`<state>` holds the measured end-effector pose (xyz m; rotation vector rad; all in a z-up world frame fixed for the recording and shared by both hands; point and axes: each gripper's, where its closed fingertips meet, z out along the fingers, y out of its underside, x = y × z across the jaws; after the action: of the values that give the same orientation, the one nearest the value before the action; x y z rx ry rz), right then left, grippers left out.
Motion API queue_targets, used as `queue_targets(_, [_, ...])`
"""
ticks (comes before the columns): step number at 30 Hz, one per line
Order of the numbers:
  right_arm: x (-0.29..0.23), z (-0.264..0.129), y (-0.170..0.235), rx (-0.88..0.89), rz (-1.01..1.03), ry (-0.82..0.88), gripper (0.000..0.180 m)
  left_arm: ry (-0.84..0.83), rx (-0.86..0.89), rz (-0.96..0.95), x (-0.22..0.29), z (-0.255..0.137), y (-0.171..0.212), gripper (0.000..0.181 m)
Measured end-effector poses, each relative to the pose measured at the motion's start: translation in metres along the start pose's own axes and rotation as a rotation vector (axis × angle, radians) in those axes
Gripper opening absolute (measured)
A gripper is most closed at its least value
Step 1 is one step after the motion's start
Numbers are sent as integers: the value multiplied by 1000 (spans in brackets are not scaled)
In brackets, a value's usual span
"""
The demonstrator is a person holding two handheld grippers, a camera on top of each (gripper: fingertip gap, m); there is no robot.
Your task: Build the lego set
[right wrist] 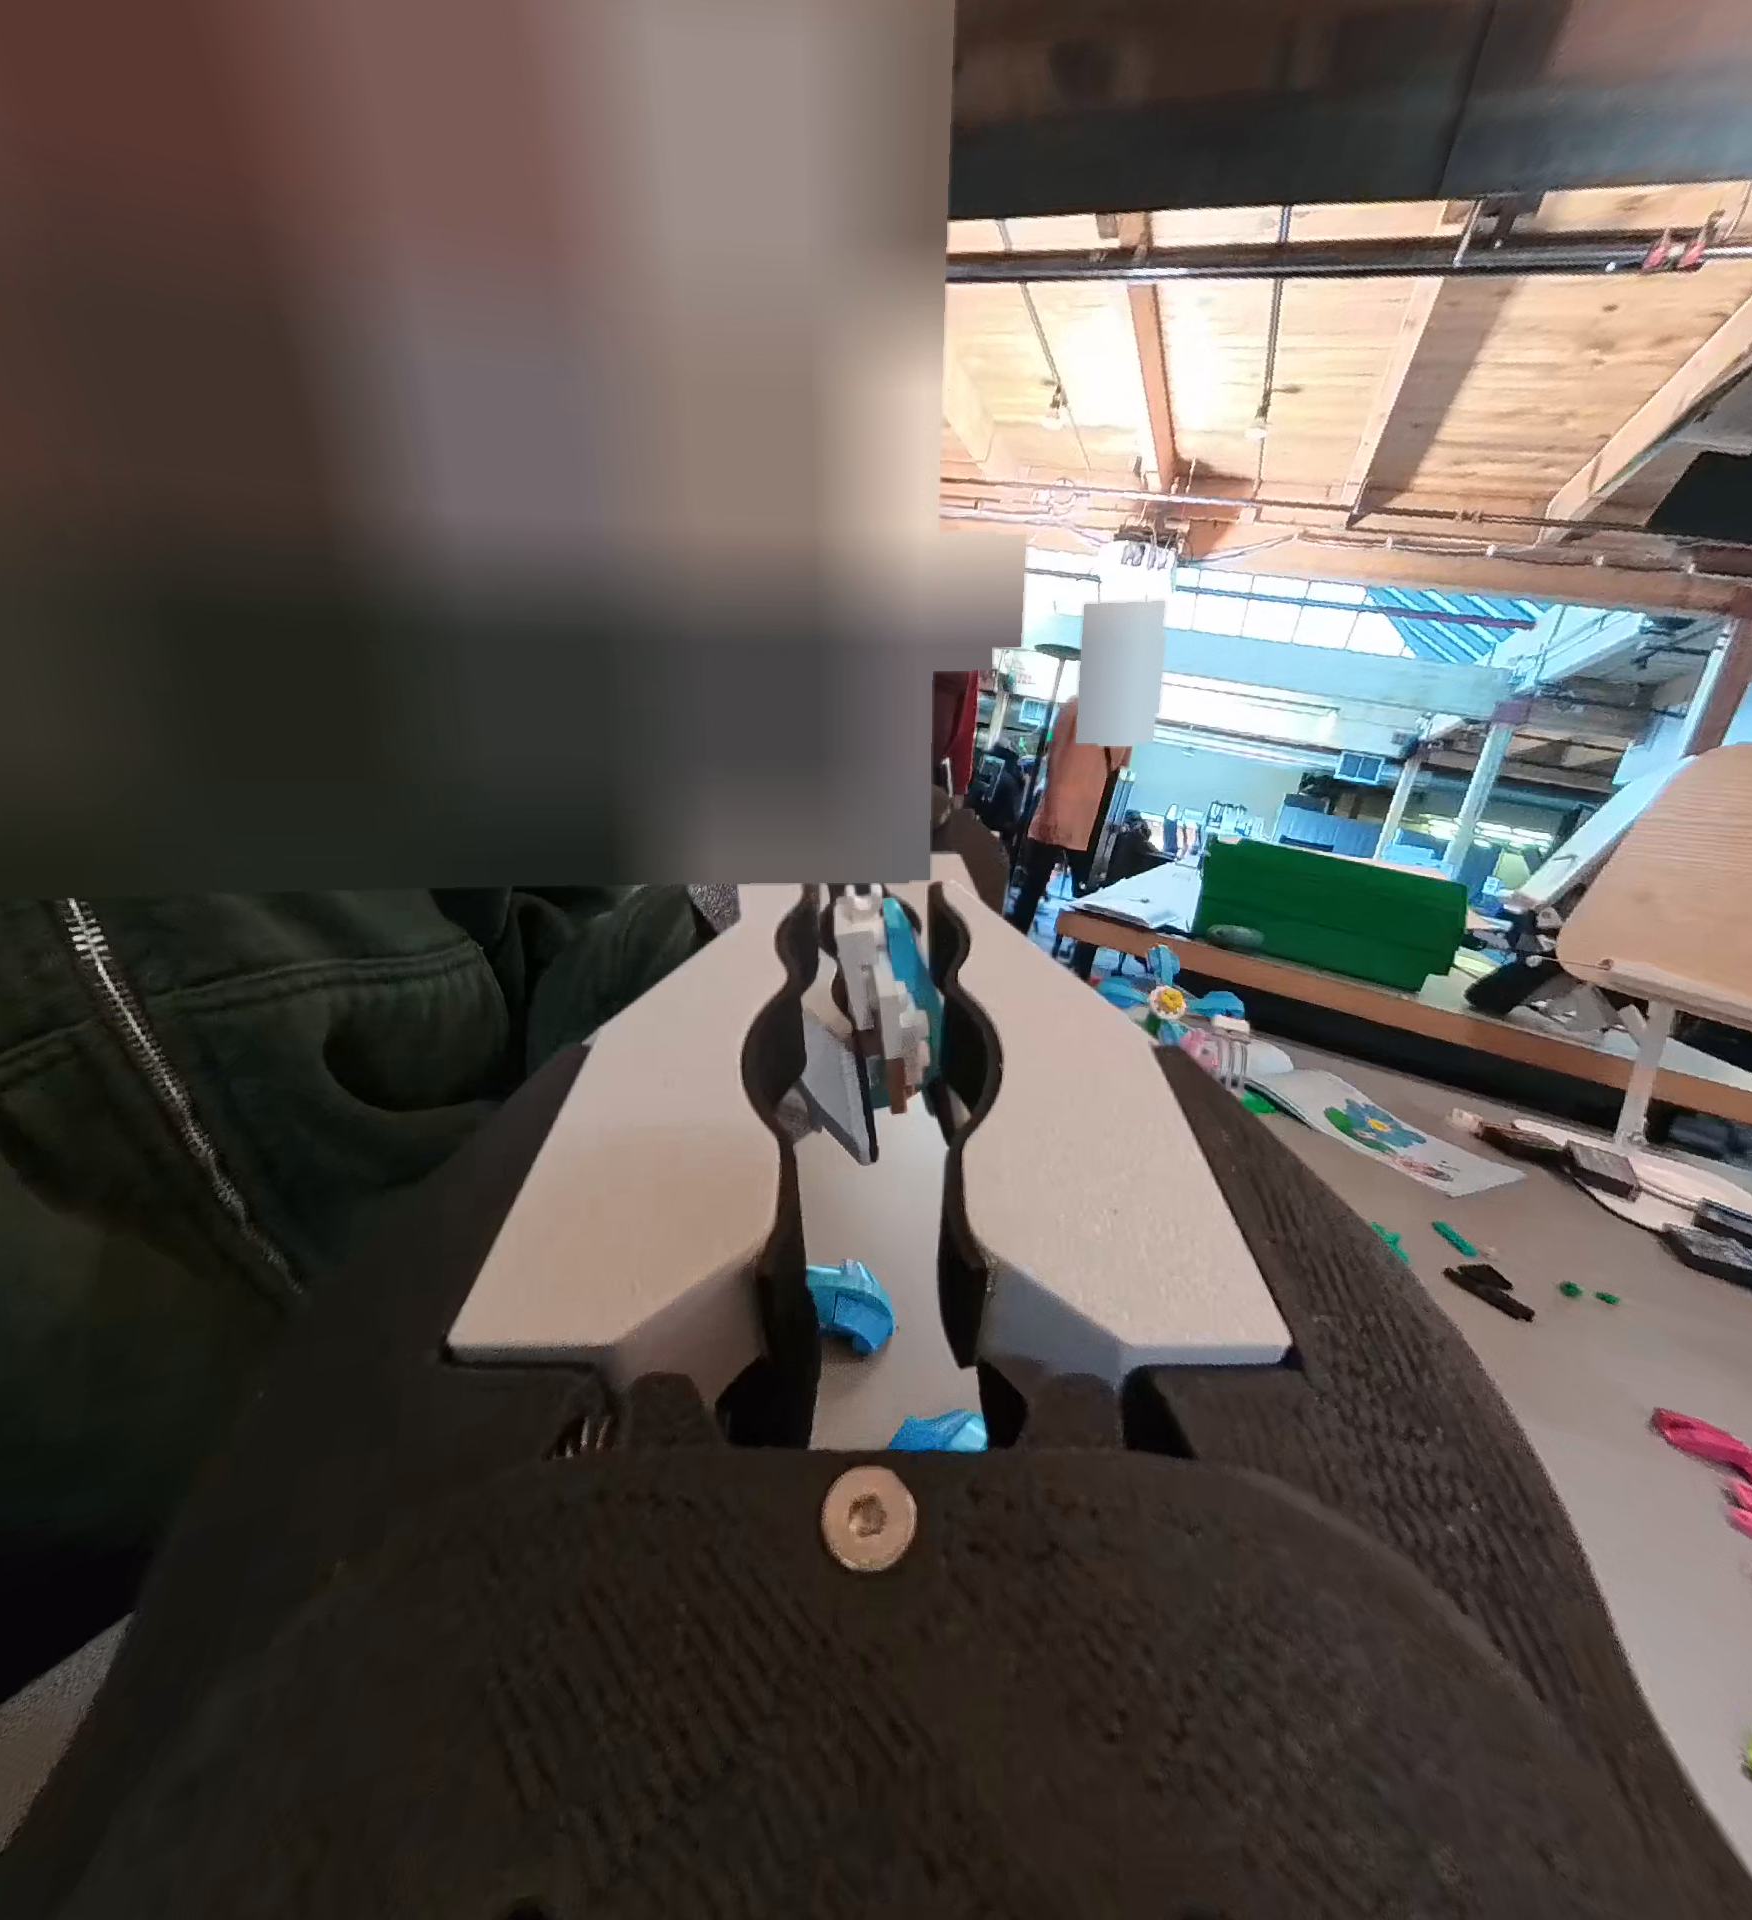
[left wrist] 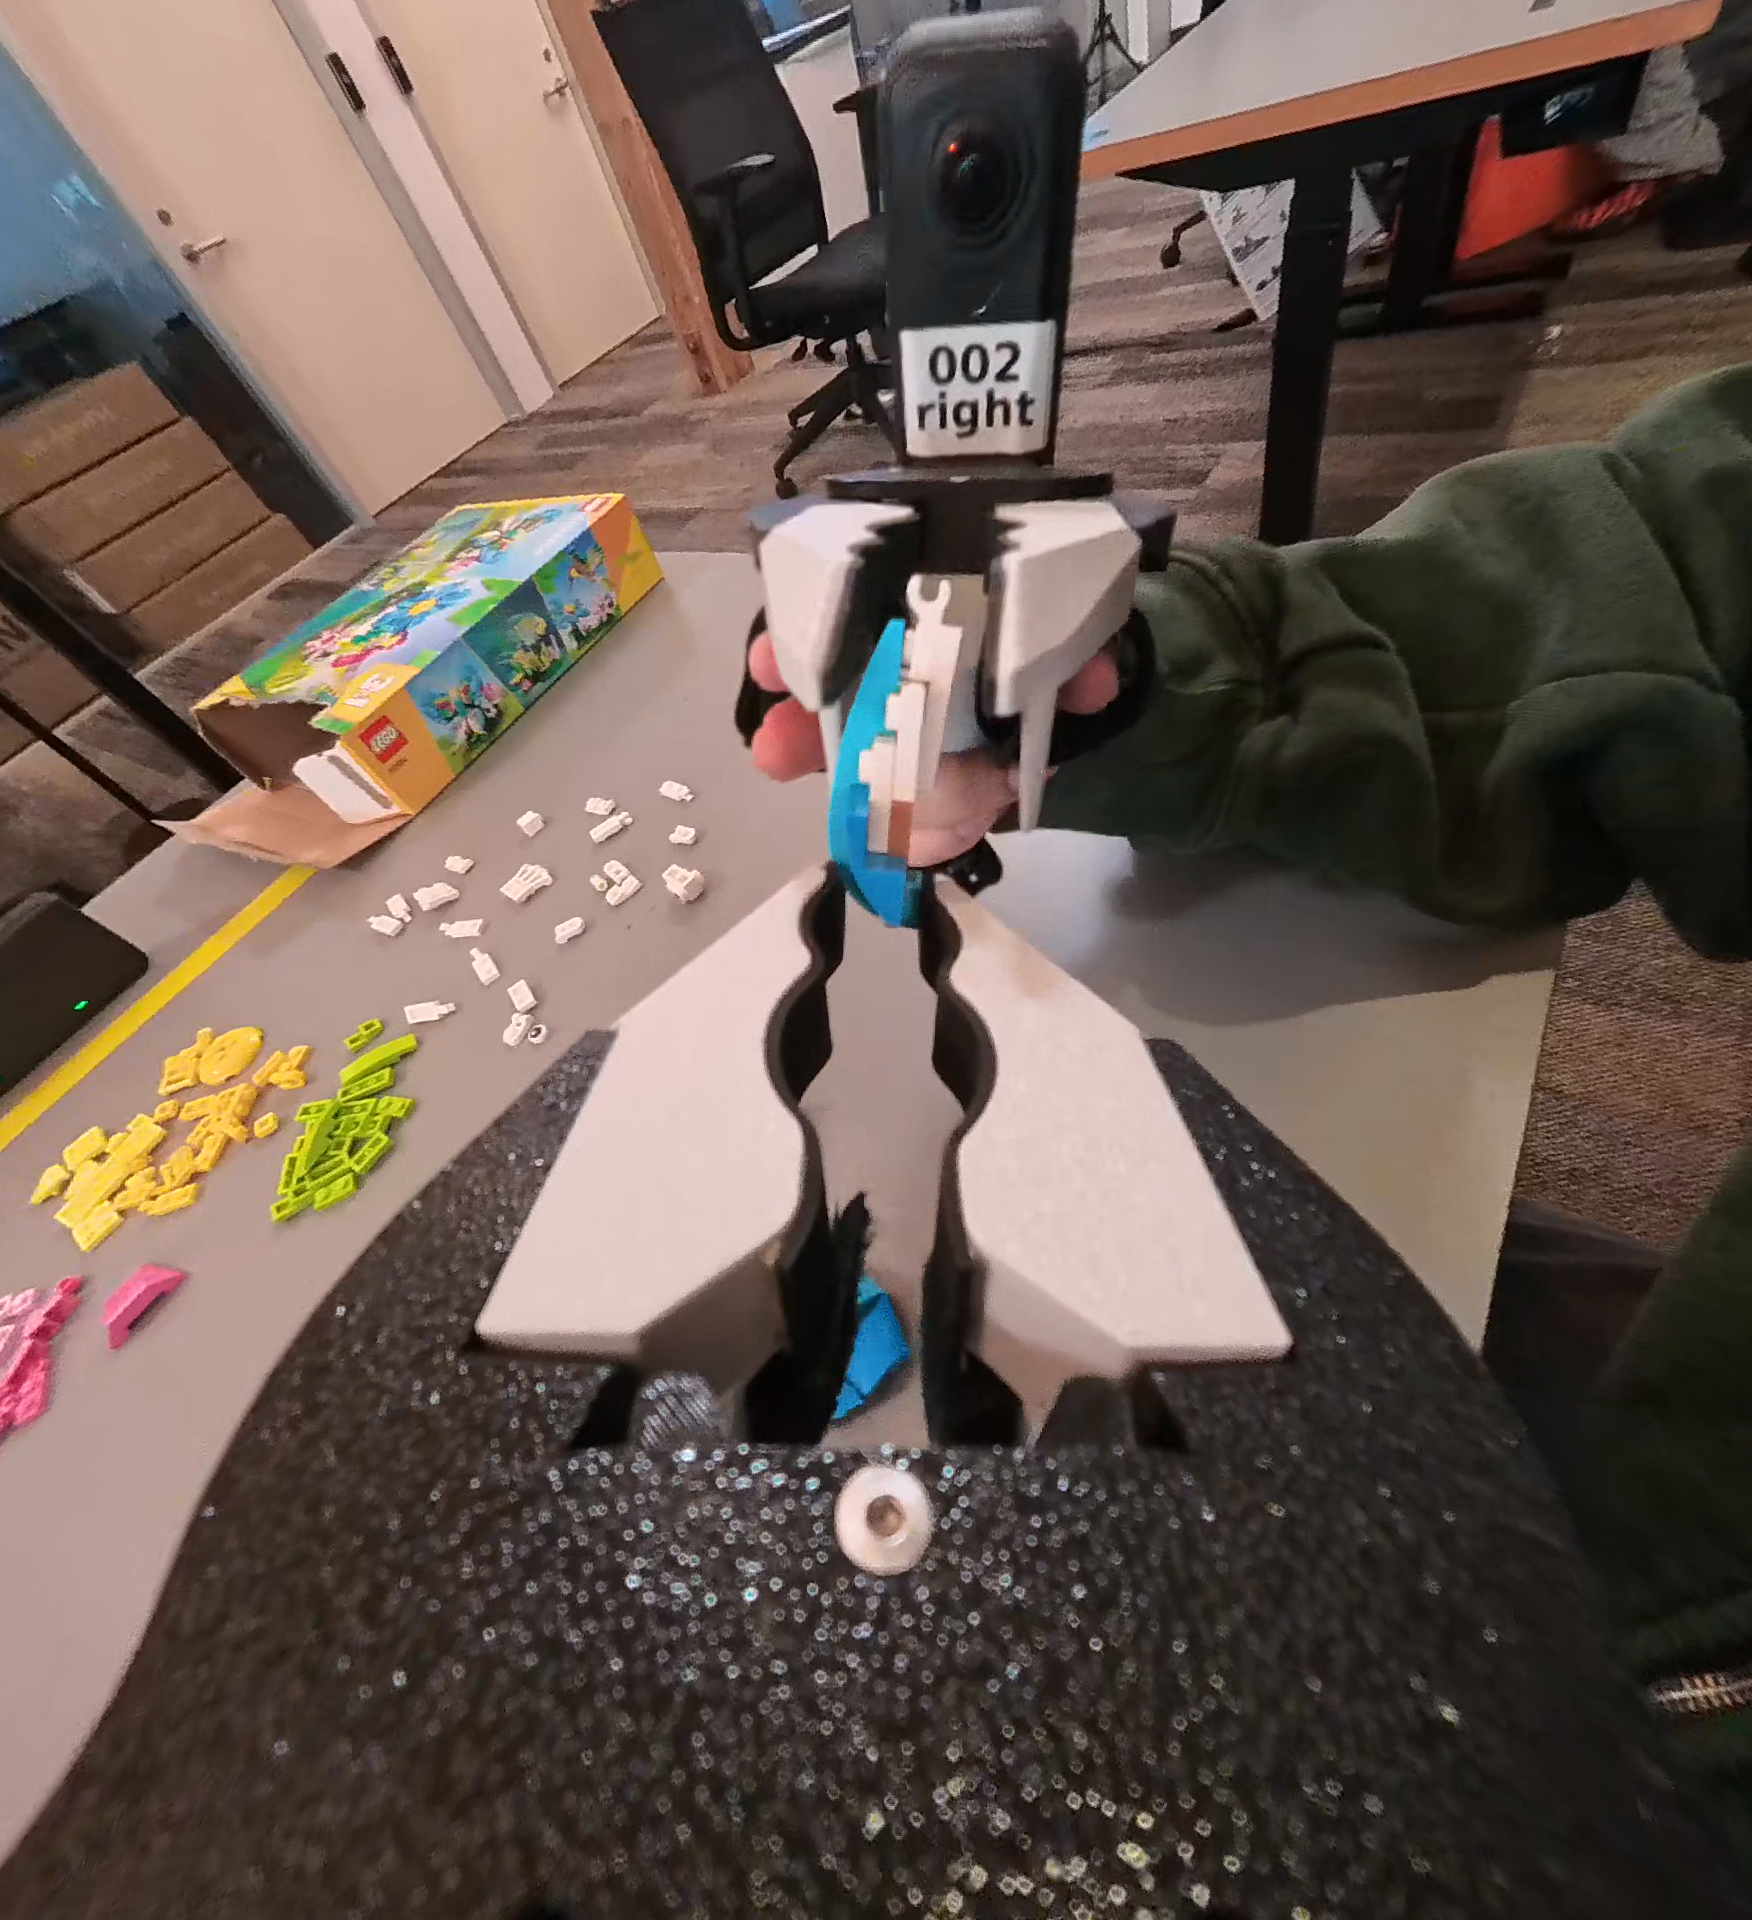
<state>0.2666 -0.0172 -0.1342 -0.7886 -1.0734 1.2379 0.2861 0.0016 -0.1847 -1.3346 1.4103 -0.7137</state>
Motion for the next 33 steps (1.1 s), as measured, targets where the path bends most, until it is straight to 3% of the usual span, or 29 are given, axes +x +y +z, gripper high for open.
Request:
queue_targets(25, [4, 3, 7, -71, 19, 21, 10, 13, -6, -9, -2, 2, 7, 12])
queue_targets(27, [9, 1, 5, -49, -5, 58, 32, -8, 12, 33, -4, 1, 5, 12])
queue_targets(28, [10, 1, 6, -60, -16, 62, 33, -12, 23, 44, -5, 0, 5, 11])
queue_targets(31, [8, 2, 16, -129, -39, 53, 29, 0, 50, 41, -4, -1, 2, 11])
queue_targets(33, [7, 3, 20, -149, -50, 51, 16, 13, 54, 34, -3, 0, 3, 12])
